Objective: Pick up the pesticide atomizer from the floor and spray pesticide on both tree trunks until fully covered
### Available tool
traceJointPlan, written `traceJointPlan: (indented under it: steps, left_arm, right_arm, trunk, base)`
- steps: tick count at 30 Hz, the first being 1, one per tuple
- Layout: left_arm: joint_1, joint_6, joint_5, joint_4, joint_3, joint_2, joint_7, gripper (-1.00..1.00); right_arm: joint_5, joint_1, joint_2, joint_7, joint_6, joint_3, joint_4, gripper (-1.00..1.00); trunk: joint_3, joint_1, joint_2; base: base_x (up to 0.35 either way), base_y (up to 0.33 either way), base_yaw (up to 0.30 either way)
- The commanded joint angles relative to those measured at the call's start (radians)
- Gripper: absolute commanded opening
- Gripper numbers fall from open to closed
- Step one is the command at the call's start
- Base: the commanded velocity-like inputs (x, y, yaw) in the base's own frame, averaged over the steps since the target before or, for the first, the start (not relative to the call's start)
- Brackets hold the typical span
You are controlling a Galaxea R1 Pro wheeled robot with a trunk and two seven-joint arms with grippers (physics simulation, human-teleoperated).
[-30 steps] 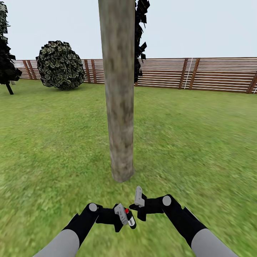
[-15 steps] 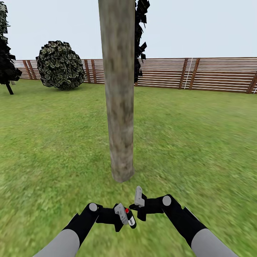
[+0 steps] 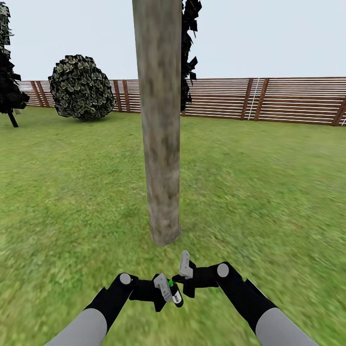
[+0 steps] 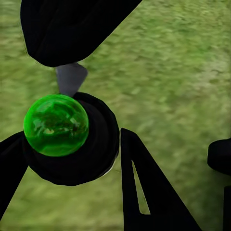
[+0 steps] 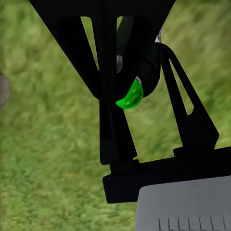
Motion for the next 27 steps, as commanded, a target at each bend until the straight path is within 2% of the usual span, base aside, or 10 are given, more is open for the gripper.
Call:
traceJointPlan:
  steps: [1,11,13,16,21,27]
  left_arm:
    - [0.0,0.0,0.001,0.0,0.0,0.0,0.0,-1.0]
    - [0.001,0.003,-0.013,0.001,-0.004,0.013,0.002,-1.0]
    - [0.001,0.005,-0.027,0.001,-0.004,0.031,0.003,-1.0]
    - [0.001,0.009,-0.062,0.001,-0.003,0.073,0.003,-1.0]
    - [0.002,0.018,-0.106,0.001,-0.002,0.119,0.004,-1.0]
    - [0.001,0.048,-0.115,0.0,0.004,0.157,0.039,-1.0]
  right_arm:
    - [0.0,0.0,0.0,0.0,0.0,0.0,0.0,-1.0]
    - [0.0,0.0,-0.001,0.001,0.0,-0.001,0.001,-1.0]
    - [0.001,0.0,-0.001,0.001,0.0,-0.001,0.0,-1.0]
    - [0.001,0.0,-0.001,0.001,0.0,-0.002,0.0,-1.0]
    - [0.002,0.0,-0.003,0.001,0.0,-0.004,0.002,-1.0]
    - [0.002,0.001,-0.009,-0.006,-0.001,-0.011,0.013,-1.0]
  trunk:
    - [0.0,0.0,0.0]
    - [0.0,0.0,0.0]
    - [0.0,0.0,0.0]
    - [0.0,0.0,0.0]
    - [0.0,0.0,0.0]
    - [0.0,0.0,0.0]
  base:
    - [0.0,0.0,0.0]
    - [0.0,0.0,0.0]
    - [0.0,0.0,0.0]
    - [0.0,0.0,0.0]
    - [0.0,0.0,0.0]
    - [0.0,0.0,0.0]
